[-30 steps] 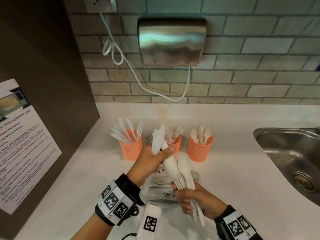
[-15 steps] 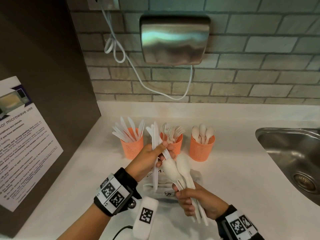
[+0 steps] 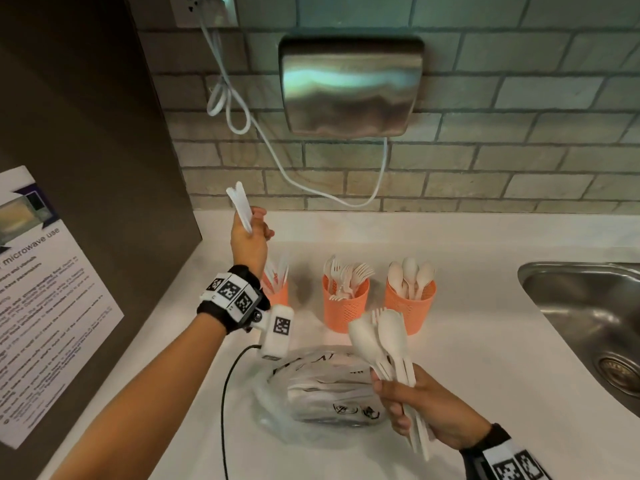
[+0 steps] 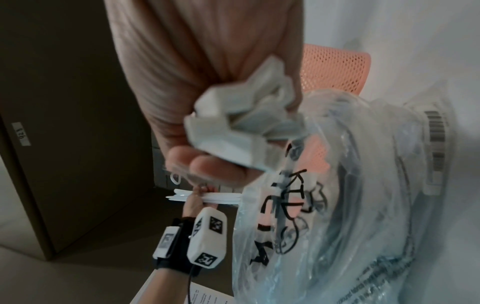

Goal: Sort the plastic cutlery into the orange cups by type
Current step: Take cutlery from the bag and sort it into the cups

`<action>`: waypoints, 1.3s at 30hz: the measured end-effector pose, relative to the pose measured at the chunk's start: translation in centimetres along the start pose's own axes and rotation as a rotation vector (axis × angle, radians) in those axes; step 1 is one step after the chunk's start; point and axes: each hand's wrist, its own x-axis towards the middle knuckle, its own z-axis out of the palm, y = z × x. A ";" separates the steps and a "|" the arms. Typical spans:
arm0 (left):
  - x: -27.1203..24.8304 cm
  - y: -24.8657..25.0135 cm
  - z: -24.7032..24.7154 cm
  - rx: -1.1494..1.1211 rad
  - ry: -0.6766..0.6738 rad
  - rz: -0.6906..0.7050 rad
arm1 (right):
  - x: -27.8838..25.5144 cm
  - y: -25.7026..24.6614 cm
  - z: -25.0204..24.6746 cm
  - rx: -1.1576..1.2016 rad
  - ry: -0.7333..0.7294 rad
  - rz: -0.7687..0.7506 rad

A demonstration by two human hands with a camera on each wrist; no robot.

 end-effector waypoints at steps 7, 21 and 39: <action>0.1 -4.9 0.1 0.179 -0.017 -0.024 | 0.1 -0.7 -0.9 0.026 0.050 -0.041; -0.7 -5.7 -0.6 0.624 -0.176 0.189 | 0.9 -1.6 -0.9 0.012 0.074 -0.058; 0.4 -6.1 -0.9 0.995 -0.344 0.232 | 1.1 -1.3 -1.0 -0.010 0.117 -0.047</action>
